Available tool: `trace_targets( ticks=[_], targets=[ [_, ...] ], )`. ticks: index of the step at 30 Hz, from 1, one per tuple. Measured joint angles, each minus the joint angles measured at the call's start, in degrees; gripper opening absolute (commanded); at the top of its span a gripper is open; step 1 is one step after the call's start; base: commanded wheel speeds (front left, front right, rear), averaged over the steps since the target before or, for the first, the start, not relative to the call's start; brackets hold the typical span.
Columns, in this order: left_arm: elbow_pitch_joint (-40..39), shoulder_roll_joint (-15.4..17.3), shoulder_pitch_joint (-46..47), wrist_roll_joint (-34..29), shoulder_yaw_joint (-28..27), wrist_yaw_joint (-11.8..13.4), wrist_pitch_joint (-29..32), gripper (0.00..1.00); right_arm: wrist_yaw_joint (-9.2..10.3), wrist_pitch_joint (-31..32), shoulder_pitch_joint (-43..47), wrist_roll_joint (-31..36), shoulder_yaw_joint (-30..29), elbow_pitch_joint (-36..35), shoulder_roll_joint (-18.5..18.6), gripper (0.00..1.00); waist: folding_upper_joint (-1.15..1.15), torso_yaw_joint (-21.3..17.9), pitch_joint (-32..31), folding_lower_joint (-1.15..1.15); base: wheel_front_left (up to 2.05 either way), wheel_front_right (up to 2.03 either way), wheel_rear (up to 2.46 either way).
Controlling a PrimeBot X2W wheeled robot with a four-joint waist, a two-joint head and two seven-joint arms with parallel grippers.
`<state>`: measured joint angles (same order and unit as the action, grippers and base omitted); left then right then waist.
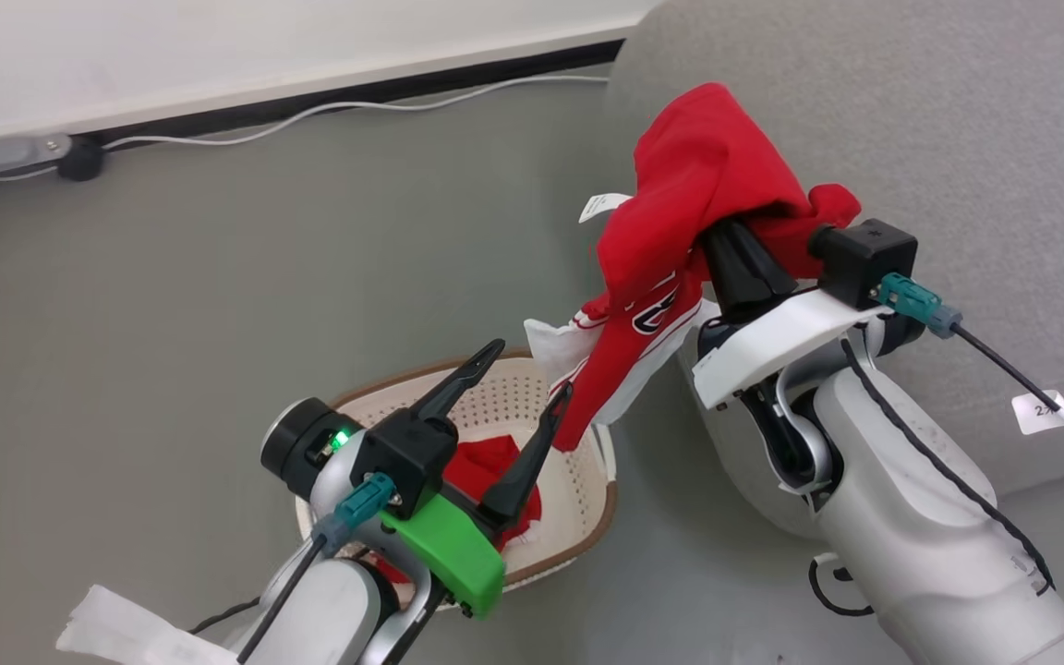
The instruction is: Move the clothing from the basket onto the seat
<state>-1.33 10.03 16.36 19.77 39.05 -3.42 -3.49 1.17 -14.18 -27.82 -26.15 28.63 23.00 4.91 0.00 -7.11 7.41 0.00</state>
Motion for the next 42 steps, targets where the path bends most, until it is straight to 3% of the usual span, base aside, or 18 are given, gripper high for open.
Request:
trace_targets(
  ticks=[22, 34, 42],
  targets=[
    [-3.72, 1.87, 2.40, -2.77, 0.26, 0.25, 2.97, 1.00, 0.97, -0.25, -2.25, 1.54, -10.88, -3.81, -0.25, 0.00, 0.00, -9.35, 9.53, 0.00, 0.00, 0.00, 0.00],
    [-5.39, 2.31, 5.32, -4.00, 0.33, 0.13, 3.97, 1.00, 1.96, -0.41, -12.68, 1.66, -19.48, -3.43, 1.36, 0.00, 0.00, -9.63, 14.44, 0.00, 0.00, 0.00, 0.00],
    [-6.76, 2.05, 7.58, -4.02, 0.51, -0.12, 3.99, 1.00, 2.54, -0.42, -21.30, 1.91, -24.42, -1.56, 5.50, 0.00, 0.00, -7.75, 17.33, 0.01, 0.00, 0.00, 0.00]
  ],
)
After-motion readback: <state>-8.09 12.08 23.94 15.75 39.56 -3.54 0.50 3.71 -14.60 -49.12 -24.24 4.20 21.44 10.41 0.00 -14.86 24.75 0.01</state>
